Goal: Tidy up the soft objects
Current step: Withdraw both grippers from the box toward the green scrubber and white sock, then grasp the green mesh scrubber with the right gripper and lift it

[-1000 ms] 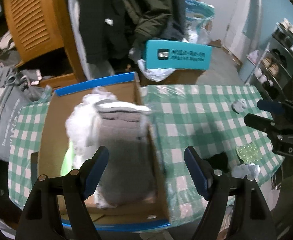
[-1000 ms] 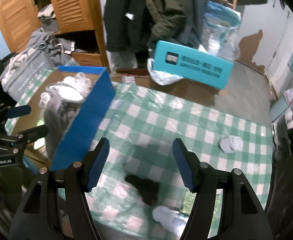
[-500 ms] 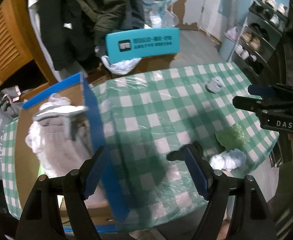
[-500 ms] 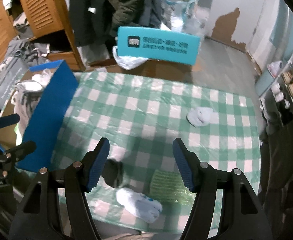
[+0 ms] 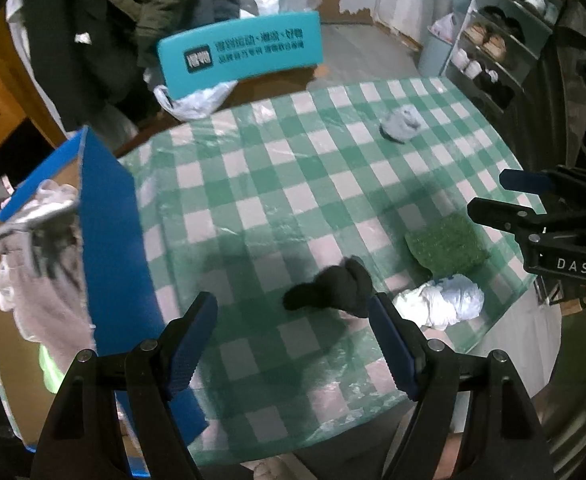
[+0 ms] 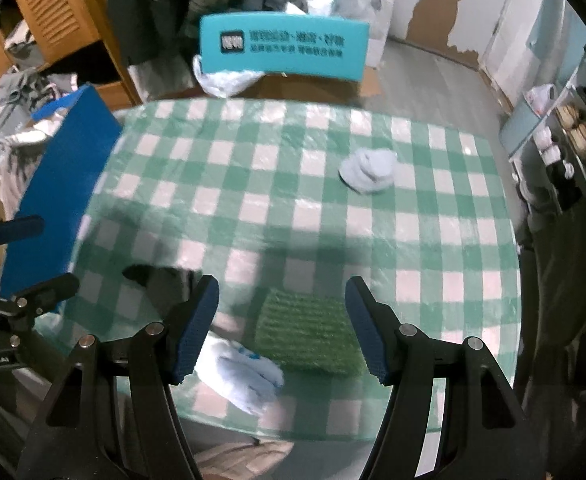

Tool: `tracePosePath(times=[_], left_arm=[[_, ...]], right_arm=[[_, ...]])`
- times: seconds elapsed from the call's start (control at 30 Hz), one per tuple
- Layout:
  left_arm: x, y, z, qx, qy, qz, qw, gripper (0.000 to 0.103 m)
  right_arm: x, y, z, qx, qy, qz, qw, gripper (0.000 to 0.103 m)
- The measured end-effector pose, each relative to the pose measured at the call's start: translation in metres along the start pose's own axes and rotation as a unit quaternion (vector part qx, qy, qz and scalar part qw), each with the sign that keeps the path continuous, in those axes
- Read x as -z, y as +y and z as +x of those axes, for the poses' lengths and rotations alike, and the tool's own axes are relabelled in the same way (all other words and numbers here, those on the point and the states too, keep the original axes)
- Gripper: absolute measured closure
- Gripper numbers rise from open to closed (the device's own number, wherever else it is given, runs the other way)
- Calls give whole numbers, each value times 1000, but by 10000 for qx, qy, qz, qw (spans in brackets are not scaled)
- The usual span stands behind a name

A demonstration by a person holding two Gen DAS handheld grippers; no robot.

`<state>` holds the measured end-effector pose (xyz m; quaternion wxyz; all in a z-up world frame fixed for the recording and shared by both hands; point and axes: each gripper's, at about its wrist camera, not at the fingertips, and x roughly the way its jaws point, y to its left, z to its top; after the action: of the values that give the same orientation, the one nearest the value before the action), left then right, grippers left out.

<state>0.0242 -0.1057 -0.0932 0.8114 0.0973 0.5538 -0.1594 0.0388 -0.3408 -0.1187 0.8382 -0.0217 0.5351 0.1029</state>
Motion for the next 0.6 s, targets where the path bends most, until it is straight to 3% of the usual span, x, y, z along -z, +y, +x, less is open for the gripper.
tracePosePath(times=[0.37,0.6], left_arm=[[-2,-7,45,212,464,-323,9982,24],[-3,-9,62,222,485,-445,9976,24]], right_arm=[[16,-14,31,51,462,167,9988,38],[22,-19,49,19,671,260,9974,38]])
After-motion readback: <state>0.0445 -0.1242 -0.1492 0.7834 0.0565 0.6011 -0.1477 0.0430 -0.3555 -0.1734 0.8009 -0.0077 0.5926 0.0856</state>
